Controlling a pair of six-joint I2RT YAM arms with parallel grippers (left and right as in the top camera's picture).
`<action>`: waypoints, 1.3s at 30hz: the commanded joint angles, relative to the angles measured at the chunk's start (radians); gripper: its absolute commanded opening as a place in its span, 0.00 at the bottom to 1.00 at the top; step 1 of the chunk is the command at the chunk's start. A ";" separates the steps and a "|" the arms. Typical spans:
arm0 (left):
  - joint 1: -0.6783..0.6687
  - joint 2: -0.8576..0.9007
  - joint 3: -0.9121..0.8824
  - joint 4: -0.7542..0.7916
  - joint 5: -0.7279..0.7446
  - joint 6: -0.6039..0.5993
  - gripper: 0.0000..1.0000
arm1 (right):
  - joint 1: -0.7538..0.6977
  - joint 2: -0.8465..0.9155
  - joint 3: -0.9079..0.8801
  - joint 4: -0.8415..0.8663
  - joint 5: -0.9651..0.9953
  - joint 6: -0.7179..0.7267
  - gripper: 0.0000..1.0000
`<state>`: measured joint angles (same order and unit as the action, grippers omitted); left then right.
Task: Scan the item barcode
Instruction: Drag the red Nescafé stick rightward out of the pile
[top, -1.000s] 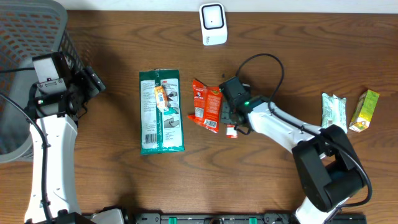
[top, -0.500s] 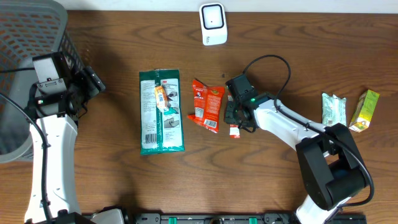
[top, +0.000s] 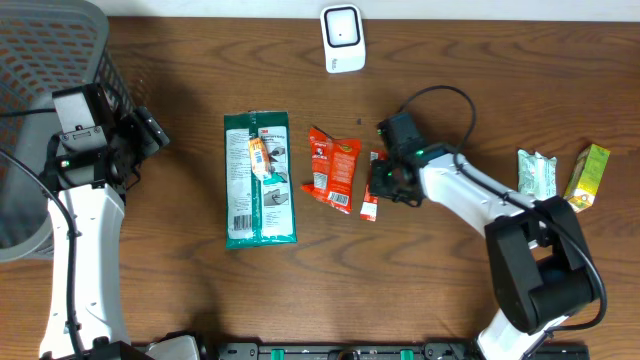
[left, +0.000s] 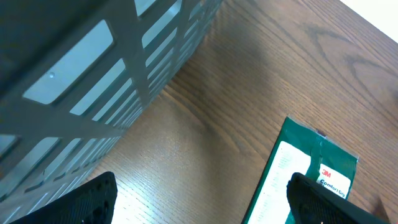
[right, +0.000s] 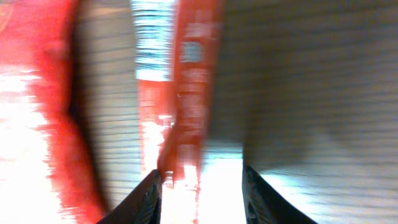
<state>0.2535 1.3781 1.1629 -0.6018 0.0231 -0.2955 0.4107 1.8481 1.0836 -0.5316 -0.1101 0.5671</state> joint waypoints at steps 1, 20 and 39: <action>0.008 -0.016 0.014 0.001 -0.013 -0.006 0.88 | -0.031 -0.019 0.016 -0.041 -0.023 -0.026 0.38; 0.008 -0.016 0.014 0.001 -0.013 -0.006 0.88 | 0.010 -0.017 0.013 -0.023 -0.011 -0.021 0.34; 0.008 -0.016 0.014 0.001 -0.013 -0.006 0.88 | 0.072 -0.013 -0.059 0.045 0.047 0.061 0.26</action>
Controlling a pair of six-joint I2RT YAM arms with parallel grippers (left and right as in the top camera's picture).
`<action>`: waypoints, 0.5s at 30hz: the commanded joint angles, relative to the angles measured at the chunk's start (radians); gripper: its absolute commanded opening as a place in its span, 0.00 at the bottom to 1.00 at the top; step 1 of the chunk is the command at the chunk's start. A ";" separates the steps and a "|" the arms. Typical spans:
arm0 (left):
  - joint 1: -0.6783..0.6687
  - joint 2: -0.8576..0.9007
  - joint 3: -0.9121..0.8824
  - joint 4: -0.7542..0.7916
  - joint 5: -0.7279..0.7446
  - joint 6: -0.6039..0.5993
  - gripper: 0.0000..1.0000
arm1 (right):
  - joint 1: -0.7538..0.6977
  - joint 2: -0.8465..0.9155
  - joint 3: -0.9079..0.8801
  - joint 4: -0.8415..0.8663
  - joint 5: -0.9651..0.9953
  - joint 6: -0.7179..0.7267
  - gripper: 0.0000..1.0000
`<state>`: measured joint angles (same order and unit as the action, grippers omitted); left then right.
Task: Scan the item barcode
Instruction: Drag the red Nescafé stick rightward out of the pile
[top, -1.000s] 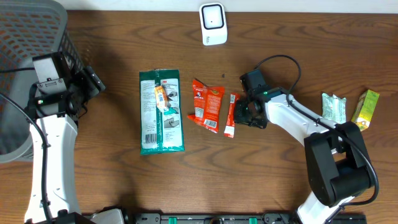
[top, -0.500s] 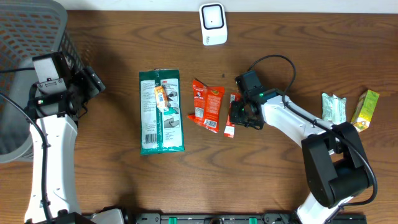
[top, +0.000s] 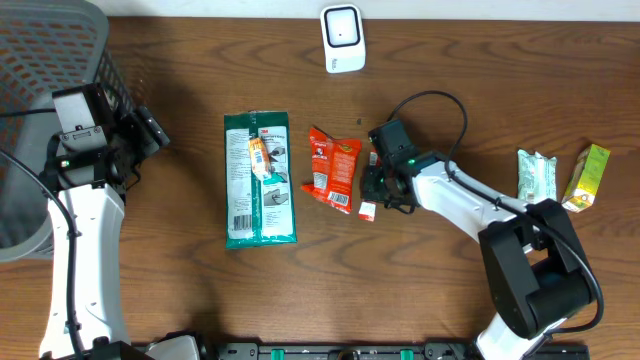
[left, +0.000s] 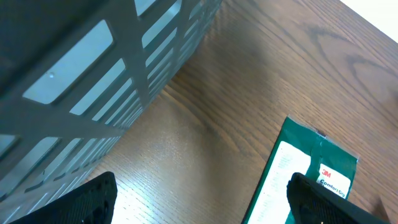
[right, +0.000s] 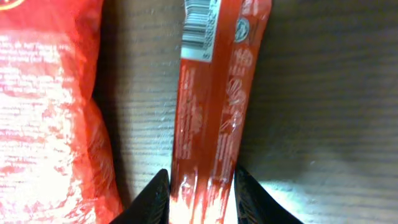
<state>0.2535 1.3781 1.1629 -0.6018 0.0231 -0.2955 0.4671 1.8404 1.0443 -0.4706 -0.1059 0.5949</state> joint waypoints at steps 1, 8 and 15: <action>0.008 -0.016 0.014 0.001 -0.013 -0.006 0.88 | 0.017 -0.006 -0.020 -0.016 0.049 0.032 0.26; 0.008 -0.016 0.014 0.001 -0.013 -0.006 0.88 | 0.003 -0.014 -0.014 0.004 0.052 0.004 0.20; 0.008 -0.016 0.014 0.001 -0.013 -0.006 0.88 | -0.076 -0.079 -0.014 -0.067 0.053 -0.143 0.01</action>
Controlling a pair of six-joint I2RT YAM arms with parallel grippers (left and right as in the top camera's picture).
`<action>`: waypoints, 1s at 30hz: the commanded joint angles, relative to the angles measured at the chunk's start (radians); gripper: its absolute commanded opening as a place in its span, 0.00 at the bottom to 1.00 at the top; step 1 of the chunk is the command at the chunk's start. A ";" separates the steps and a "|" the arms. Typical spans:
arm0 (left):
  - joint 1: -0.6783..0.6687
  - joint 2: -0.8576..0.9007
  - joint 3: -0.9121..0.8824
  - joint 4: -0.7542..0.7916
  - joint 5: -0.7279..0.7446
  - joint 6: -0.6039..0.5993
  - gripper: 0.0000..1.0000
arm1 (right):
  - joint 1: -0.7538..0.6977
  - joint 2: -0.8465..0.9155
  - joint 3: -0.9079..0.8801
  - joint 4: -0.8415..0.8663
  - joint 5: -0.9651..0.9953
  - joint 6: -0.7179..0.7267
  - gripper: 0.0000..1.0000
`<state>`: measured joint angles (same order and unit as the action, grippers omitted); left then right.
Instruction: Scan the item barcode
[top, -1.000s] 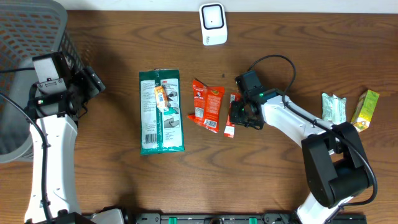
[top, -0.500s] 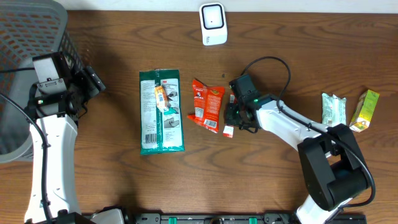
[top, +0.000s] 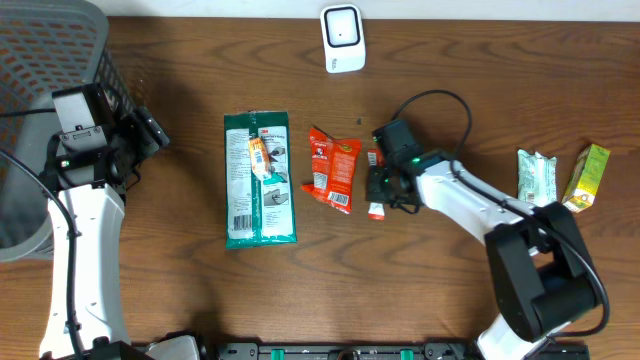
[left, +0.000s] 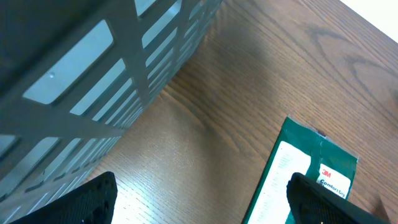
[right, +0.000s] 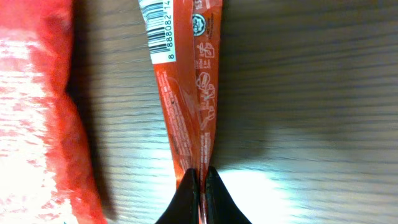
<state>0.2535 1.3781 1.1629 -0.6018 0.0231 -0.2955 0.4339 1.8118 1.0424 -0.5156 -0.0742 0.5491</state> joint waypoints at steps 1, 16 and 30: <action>0.008 -0.016 0.014 0.001 -0.013 -0.006 0.88 | -0.053 -0.057 -0.012 -0.030 0.021 -0.122 0.01; 0.008 -0.016 0.014 0.001 -0.013 -0.006 0.88 | -0.081 -0.066 -0.012 -0.122 0.420 -0.478 0.01; 0.008 -0.016 0.014 0.001 -0.013 -0.006 0.88 | 0.135 -0.066 -0.012 -0.106 0.526 -0.468 0.01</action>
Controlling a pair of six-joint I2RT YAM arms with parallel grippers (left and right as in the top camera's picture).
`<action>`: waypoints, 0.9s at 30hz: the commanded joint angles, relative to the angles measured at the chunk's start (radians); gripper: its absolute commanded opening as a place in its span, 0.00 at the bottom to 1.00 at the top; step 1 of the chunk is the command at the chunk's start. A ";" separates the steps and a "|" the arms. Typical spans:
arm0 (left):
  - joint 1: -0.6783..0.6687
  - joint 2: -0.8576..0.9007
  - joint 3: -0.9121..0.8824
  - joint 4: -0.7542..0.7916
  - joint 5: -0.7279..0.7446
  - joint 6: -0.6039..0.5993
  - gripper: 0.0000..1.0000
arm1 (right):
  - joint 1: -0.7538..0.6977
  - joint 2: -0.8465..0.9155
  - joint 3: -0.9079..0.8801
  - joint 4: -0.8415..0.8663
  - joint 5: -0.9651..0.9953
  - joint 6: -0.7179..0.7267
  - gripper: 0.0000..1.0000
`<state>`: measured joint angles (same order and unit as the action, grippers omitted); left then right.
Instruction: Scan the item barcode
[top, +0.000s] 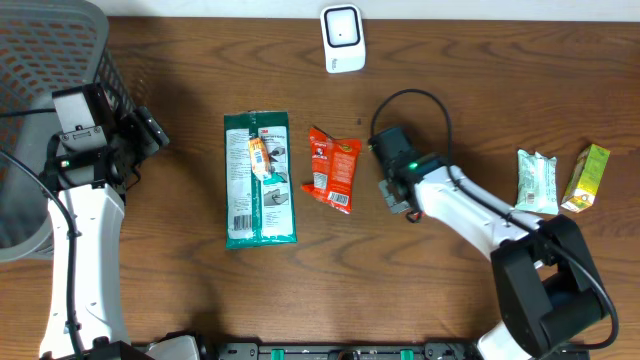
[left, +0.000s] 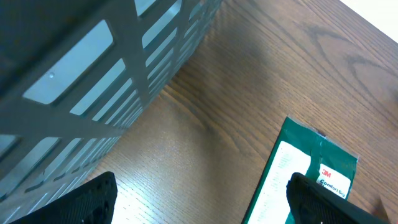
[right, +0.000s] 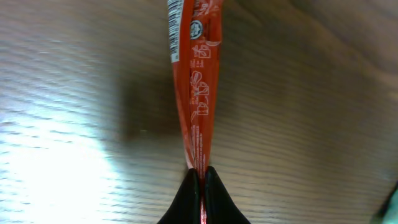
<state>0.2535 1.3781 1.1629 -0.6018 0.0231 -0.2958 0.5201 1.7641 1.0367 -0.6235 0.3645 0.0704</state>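
Observation:
My right gripper (right: 199, 175) is shut on a thin red stick packet (right: 198, 93), pinched edge-on, with its barcode (right: 176, 18) at the far end. In the overhead view the right gripper (top: 393, 186) covers the packet, just right of a red snack bag (top: 332, 168). The white scanner (top: 342, 38) stands at the table's back edge, well apart from the gripper. My left gripper (left: 199, 208) is open over bare wood at the far left, its fingertips (left: 93, 199) empty.
A green 3M pack (top: 259, 180) lies left of the snack bag. A grey mesh basket (top: 40, 60) fills the back left corner. A green-white packet (top: 536, 178) and a yellow-green carton (top: 587, 178) lie at the right edge.
My right gripper, still shut on the stick packet, has shifted slightly right, away from the snack bag, which has left the wrist view. The left arm has not moved.
My right gripper stood open astride the stick packet lying beside the snack bag, and stayed so a moment later with the jaws closer. Then it was shut on the packet's end. Now it holds the packet edge-on, apart from the bag.

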 joint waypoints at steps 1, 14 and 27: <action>0.008 -0.016 0.014 0.001 -0.013 -0.005 0.88 | 0.064 -0.018 -0.006 0.000 0.108 0.029 0.01; 0.008 -0.016 0.014 0.001 -0.013 -0.006 0.88 | 0.186 -0.011 -0.021 -0.009 0.527 0.101 0.01; 0.008 -0.016 0.014 0.001 -0.013 -0.006 0.88 | -0.064 -0.013 0.026 -0.067 -0.183 -0.055 0.24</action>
<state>0.2535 1.3781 1.1629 -0.6018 0.0231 -0.2958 0.5251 1.7641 1.0245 -0.6823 0.4885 0.1085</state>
